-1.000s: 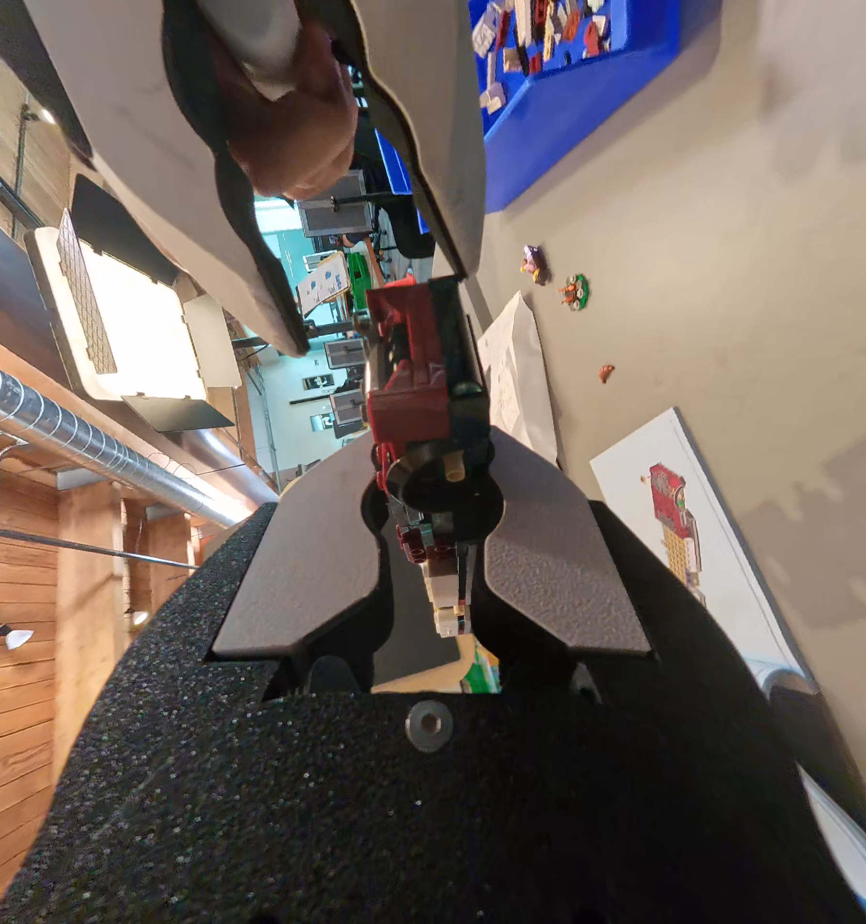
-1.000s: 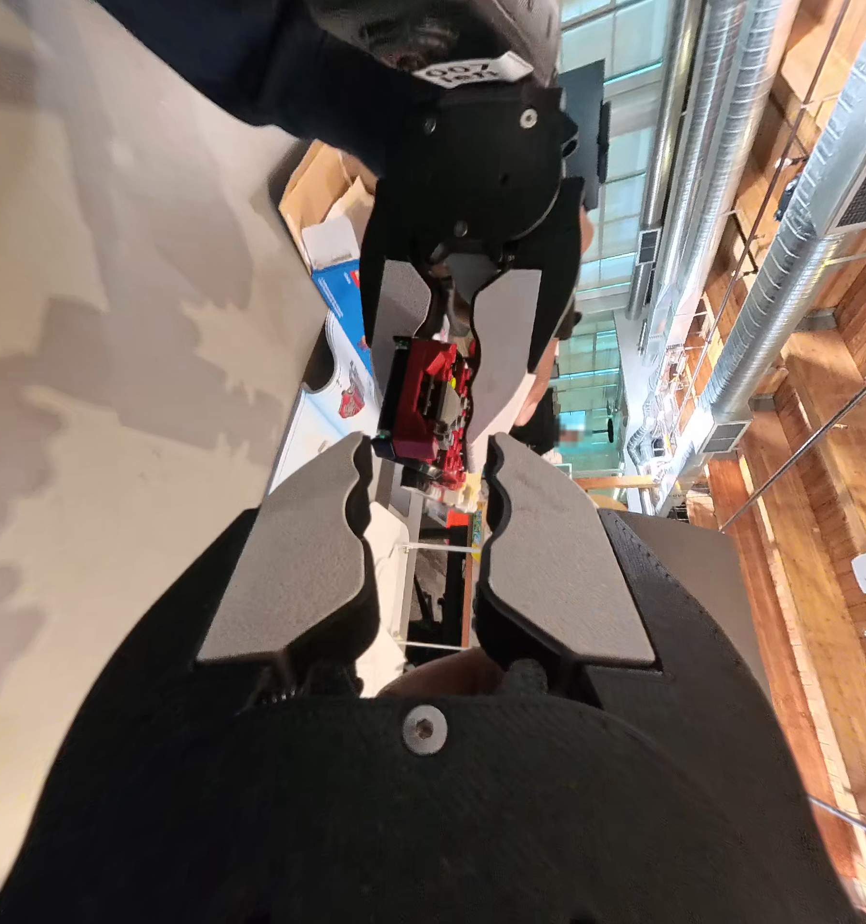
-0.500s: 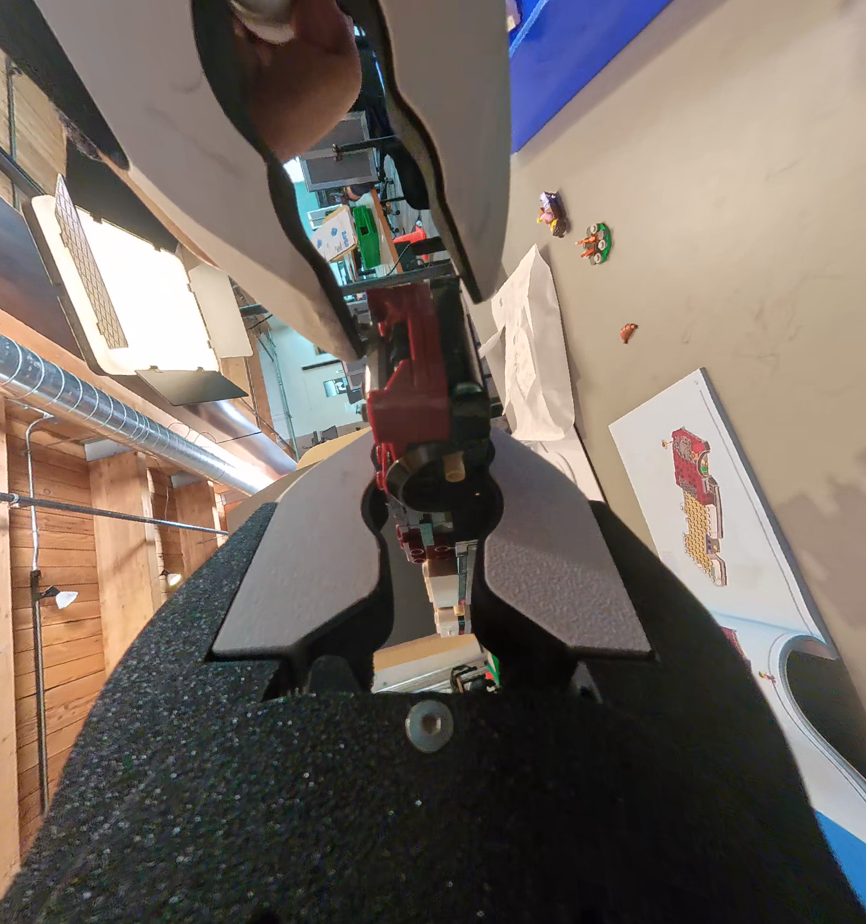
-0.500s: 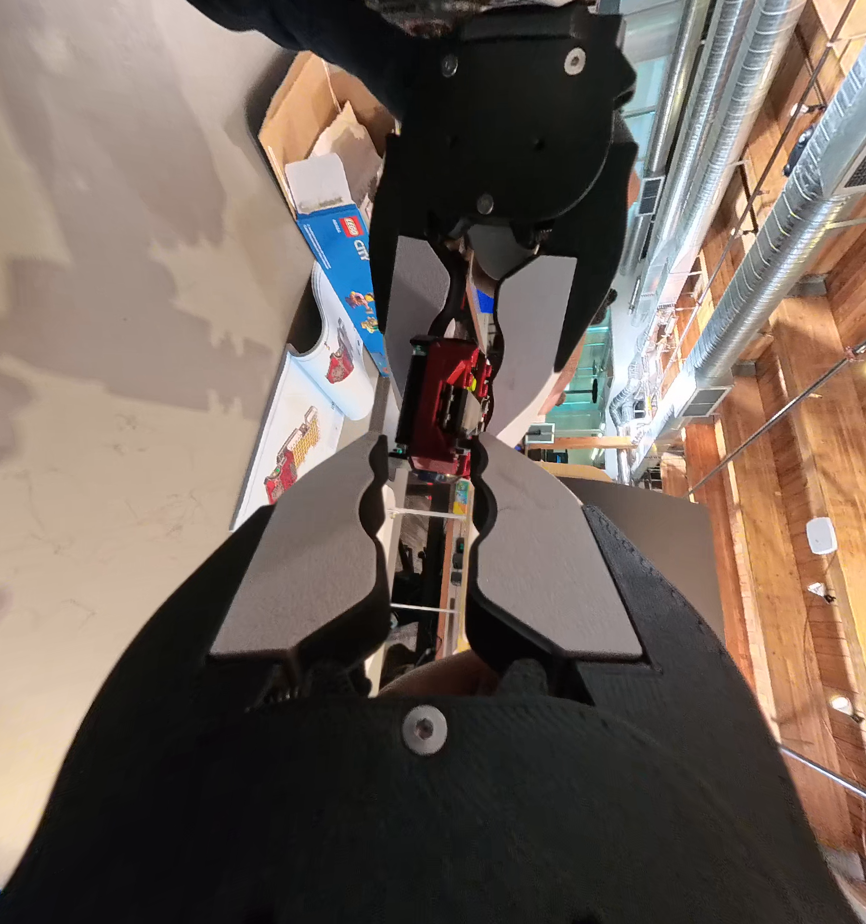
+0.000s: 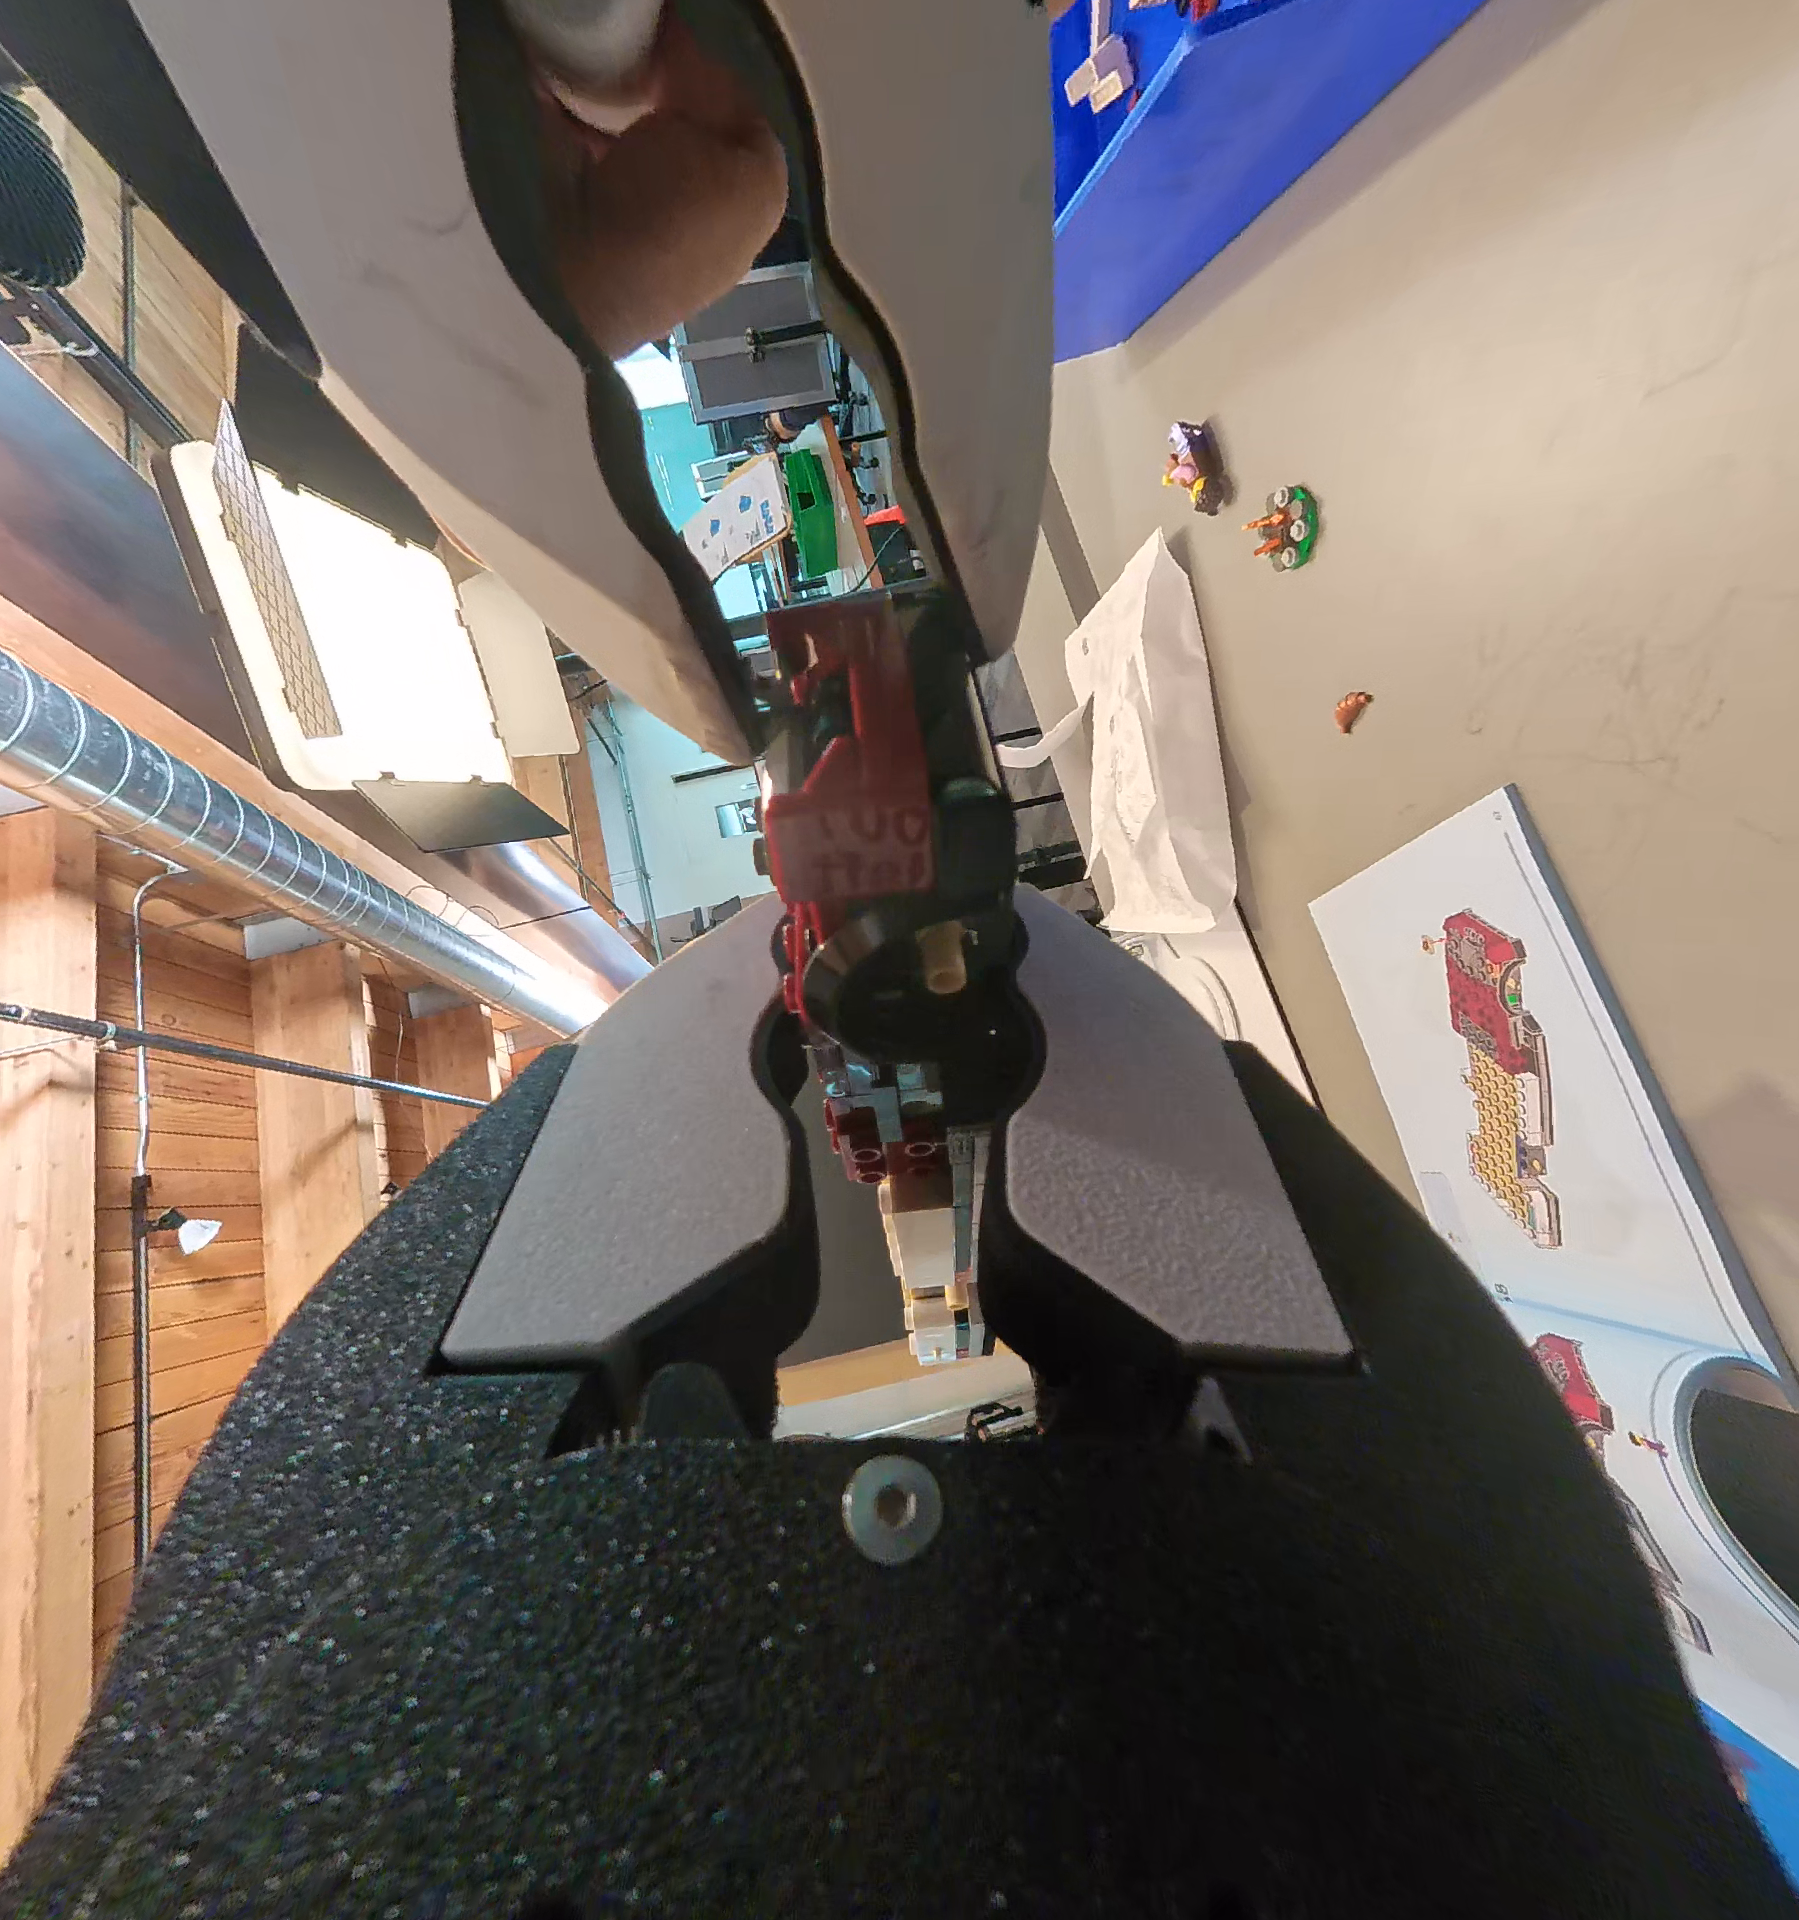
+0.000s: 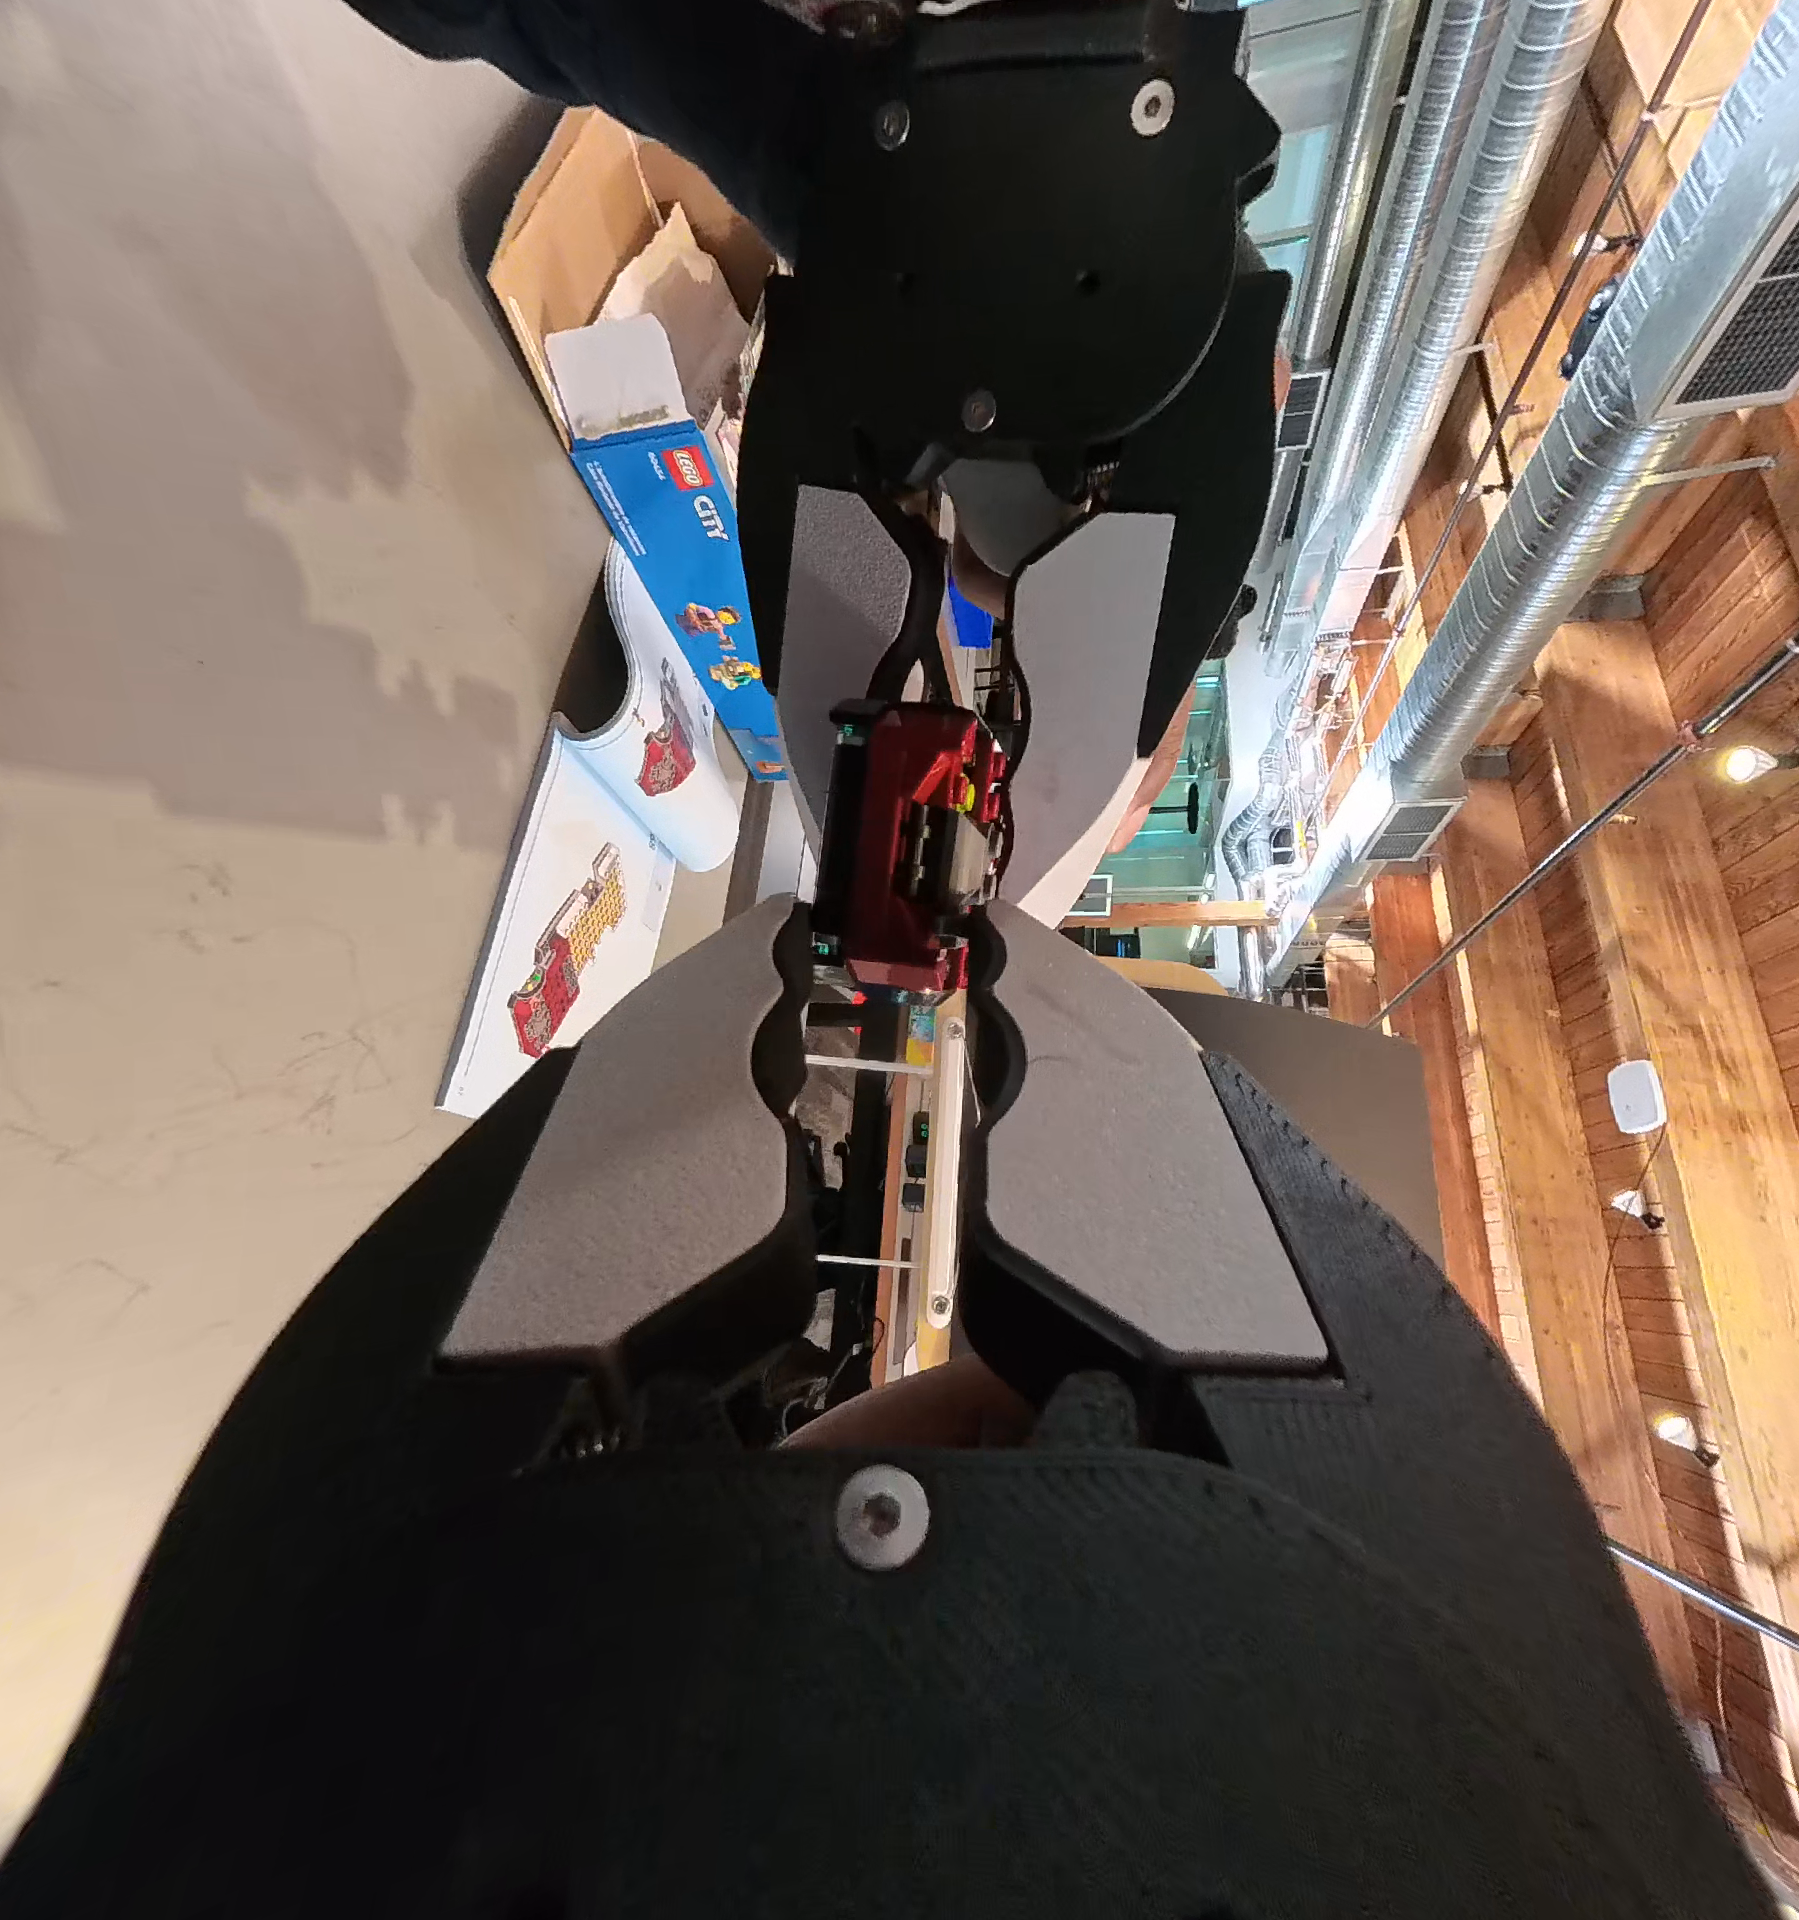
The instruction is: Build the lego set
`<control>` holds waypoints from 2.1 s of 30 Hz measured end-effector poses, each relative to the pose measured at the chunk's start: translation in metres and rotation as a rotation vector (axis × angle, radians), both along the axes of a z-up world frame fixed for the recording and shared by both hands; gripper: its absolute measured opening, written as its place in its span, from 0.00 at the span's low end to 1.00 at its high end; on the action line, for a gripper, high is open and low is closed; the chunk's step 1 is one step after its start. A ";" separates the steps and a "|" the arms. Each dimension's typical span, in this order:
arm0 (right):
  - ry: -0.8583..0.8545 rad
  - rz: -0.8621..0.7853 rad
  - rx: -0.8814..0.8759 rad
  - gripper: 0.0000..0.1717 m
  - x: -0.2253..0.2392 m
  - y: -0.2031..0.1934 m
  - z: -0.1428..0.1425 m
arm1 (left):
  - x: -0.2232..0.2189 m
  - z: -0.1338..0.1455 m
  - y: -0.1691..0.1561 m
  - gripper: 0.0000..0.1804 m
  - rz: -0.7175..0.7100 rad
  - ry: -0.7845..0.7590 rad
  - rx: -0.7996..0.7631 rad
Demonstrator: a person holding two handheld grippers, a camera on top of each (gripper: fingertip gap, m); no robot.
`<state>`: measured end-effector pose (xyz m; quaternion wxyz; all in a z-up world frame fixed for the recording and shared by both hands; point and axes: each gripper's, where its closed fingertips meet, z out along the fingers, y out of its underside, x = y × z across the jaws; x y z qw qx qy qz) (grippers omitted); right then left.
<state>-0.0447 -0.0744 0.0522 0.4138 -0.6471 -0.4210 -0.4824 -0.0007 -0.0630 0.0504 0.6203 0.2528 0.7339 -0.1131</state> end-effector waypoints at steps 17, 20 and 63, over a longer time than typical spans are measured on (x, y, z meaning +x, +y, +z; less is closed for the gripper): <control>0.092 -0.008 -0.011 0.18 0.008 -0.005 -0.002 | 0.019 0.006 -0.002 0.18 0.017 -0.175 -0.001; 0.247 -0.020 -0.005 0.22 0.012 -0.016 -0.010 | 0.031 0.005 0.005 0.19 0.053 -0.314 0.003; 1.763 -0.157 -0.005 0.15 0.011 -0.014 -0.099 | 0.005 -0.070 -0.023 0.18 -0.175 -0.733 -0.033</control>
